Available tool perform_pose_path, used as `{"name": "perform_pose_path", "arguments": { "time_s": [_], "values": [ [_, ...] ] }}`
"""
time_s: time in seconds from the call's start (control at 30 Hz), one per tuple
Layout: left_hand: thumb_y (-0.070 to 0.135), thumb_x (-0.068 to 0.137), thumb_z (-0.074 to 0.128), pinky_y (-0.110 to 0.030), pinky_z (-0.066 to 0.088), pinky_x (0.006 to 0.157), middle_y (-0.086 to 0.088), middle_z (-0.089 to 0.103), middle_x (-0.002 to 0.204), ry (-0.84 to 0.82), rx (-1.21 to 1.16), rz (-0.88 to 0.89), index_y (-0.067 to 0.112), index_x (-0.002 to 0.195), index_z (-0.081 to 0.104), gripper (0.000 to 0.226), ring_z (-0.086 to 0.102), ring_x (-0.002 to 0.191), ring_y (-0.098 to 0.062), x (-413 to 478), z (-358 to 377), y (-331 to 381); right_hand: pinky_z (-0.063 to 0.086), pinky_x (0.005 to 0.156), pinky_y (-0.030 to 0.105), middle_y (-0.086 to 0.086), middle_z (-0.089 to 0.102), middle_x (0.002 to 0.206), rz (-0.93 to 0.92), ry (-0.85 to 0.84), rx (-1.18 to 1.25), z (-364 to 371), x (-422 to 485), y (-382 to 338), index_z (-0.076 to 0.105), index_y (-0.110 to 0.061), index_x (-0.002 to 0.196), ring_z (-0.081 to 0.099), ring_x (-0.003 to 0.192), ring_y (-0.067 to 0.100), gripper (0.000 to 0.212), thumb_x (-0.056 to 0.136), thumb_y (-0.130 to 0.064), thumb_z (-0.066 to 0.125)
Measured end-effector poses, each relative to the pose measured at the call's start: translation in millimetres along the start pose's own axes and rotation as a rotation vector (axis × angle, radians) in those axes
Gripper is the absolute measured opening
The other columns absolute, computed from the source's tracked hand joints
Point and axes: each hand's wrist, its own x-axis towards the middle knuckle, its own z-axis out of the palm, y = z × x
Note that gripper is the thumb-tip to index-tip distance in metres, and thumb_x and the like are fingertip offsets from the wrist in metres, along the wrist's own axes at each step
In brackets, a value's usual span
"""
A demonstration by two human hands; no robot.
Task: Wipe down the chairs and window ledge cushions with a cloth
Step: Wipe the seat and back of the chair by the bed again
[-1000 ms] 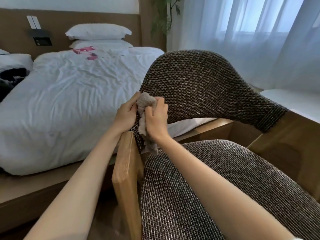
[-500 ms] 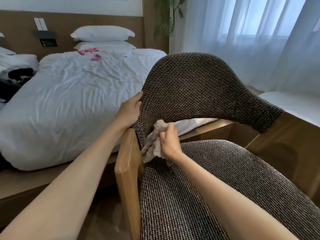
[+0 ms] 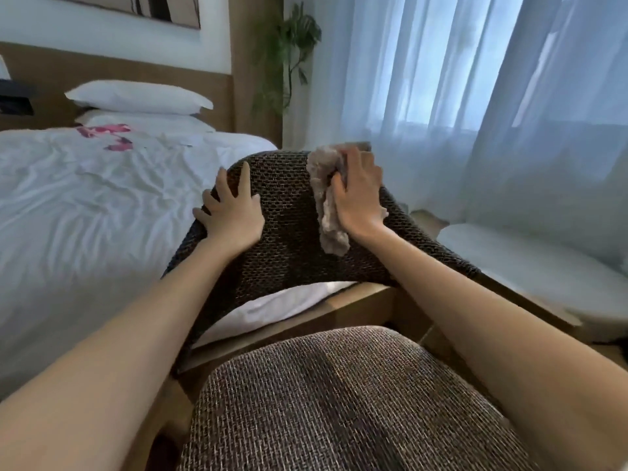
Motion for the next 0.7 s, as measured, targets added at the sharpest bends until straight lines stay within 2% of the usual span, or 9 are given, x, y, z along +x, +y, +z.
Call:
{"name": "perform_pose_path", "arguments": {
  "time_s": [0.2,0.27,0.4,0.53,0.63,0.7],
  "values": [
    [0.038,0.102,0.025,-0.052,0.032,0.097,-0.007,0.021,0.152,0.236,0.089,0.152,0.034,0.151,0.012,0.051,0.037,0.121,-0.040,30,9,-8,0.037,0.095,0.048,0.009,0.043,0.129,-0.009,-0.095,0.003,43,47,14,0.047,-0.017,0.126,0.037,0.114,0.029,0.030,0.096,-0.022,0.045],
    [0.039,0.102,0.025,-0.050,0.037,0.090,-0.009,0.027,0.148,0.322,0.134,0.189,0.031,0.151,0.017,0.050,0.042,0.113,-0.041,30,13,-12,0.035,0.093,0.046,0.010,0.042,0.127,-0.054,-0.063,-0.055,63,38,24,0.050,-0.016,0.121,0.037,0.110,0.029,0.028,0.095,-0.024,0.047],
    [0.041,0.102,0.025,-0.048,0.039,0.084,-0.009,0.032,0.147,0.400,0.163,0.184,0.030,0.149,0.021,0.049,0.046,0.106,-0.041,28,17,-12,0.035,0.084,0.040,0.014,0.048,0.118,-0.156,0.026,-0.063,94,-22,47,0.057,-0.009,0.109,0.042,0.098,0.030,0.023,0.087,-0.016,0.056],
    [0.041,0.103,0.024,-0.049,0.039,0.085,-0.009,0.032,0.147,0.418,0.183,0.202,0.030,0.150,0.021,0.048,0.047,0.105,-0.040,26,19,-13,0.043,0.086,0.043,0.015,0.048,0.124,-0.153,-0.194,-0.149,110,-108,83,0.057,-0.007,0.114,0.044,0.101,0.030,0.032,0.083,-0.012,0.064],
    [0.039,0.104,0.023,-0.047,0.040,0.085,-0.010,0.032,0.148,0.430,0.200,0.228,0.028,0.151,0.020,0.048,0.048,0.106,-0.038,22,19,-16,0.042,0.092,0.044,0.015,0.044,0.125,-0.141,-0.413,-0.193,103,-141,98,0.052,-0.003,0.120,0.042,0.107,0.028,0.034,0.089,-0.015,0.059],
    [0.038,0.104,0.024,-0.047,0.039,0.087,-0.010,0.031,0.149,0.419,0.190,0.234,0.028,0.151,0.019,0.049,0.047,0.108,-0.037,20,18,-15,0.043,0.090,0.042,0.015,0.047,0.119,-0.137,-0.397,-0.147,90,-132,92,0.054,0.001,0.114,0.043,0.105,0.026,0.029,0.090,-0.013,0.059]
  ]
}}
